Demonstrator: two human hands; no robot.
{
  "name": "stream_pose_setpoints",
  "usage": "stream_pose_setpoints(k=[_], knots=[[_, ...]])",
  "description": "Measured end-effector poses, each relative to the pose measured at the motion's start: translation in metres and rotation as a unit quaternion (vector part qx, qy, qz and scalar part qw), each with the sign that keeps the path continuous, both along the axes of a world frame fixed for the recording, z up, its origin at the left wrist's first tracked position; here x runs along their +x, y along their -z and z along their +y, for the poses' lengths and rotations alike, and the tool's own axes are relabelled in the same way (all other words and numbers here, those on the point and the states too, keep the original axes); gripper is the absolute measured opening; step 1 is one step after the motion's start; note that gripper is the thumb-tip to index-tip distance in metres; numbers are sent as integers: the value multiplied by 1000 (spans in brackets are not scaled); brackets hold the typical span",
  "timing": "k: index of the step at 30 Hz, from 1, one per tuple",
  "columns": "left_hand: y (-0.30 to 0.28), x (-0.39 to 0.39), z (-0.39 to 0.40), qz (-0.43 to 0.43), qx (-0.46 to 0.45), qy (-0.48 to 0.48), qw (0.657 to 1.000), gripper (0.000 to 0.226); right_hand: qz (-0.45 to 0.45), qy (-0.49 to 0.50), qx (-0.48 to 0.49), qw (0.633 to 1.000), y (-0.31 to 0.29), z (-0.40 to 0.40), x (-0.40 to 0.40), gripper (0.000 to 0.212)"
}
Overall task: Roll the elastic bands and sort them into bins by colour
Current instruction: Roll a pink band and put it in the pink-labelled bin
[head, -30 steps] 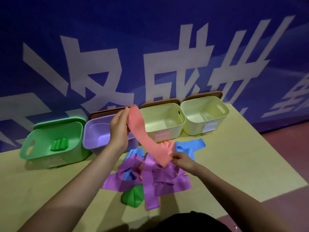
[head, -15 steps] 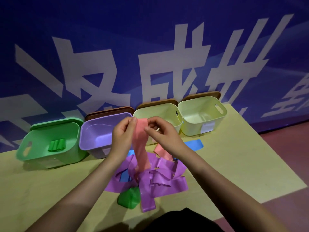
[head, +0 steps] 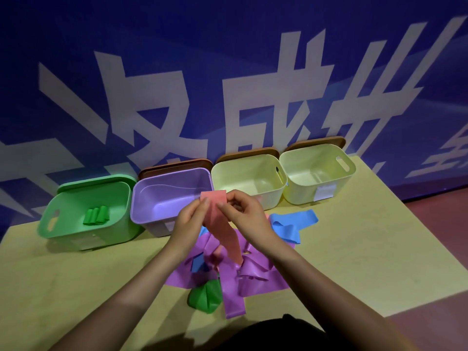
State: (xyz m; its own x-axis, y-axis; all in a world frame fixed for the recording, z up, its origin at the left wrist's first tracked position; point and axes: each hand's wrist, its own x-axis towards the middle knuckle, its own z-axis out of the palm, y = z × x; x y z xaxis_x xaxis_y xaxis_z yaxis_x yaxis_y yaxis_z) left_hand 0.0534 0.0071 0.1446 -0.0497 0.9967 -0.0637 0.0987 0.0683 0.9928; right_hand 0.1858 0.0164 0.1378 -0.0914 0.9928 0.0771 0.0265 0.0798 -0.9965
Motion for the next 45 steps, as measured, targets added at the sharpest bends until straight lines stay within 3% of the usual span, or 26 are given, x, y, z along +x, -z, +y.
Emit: stream_pose_setpoints(k=[6, 11, 14, 18, 22, 25, 28, 32, 36, 39, 45], knots=[[14, 7, -9, -34, -49, 14, 998, 25, 38, 46, -33, 998, 6, -1, -3, 22], [16, 14, -13, -54, -81, -8, 995, 20, 56, 55, -28, 997, 12, -8, 3, 14], [14, 16, -14, -88, -94, 0, 992, 23, 34, 36, -2, 999, 7, -15, 9, 27], [13, 20, -10, -156, -116, 13, 981, 22, -74, 27, 71, 994, 4, -18, 24, 38], [11, 30, -6, -224, -146, 33, 963, 34, -228, 4, 170, 959, 1, -16, 42, 34], [12, 37, -3, -215, -142, 48, 965, 37, -291, 11, 212, 933, -5, -15, 52, 35], [15, 41, -1, -174, -125, 31, 976, 24, -326, 4, 231, 917, -8, -13, 59, 34], [15, 43, 0, -169, -119, 31, 978, 21, -291, -17, 188, 938, -13, -16, 63, 28], [16, 43, 1, -153, -88, 38, 984, 20, -116, 34, 28, 992, -14, -20, 54, 20], [17, 43, 0, -141, -74, 33, 987, 21, -52, 48, -28, 997, -12, -18, 51, 18], [11, 44, -5, -111, -34, 50, 992, 20, -30, 18, -56, 998, -14, -16, 54, 20]])
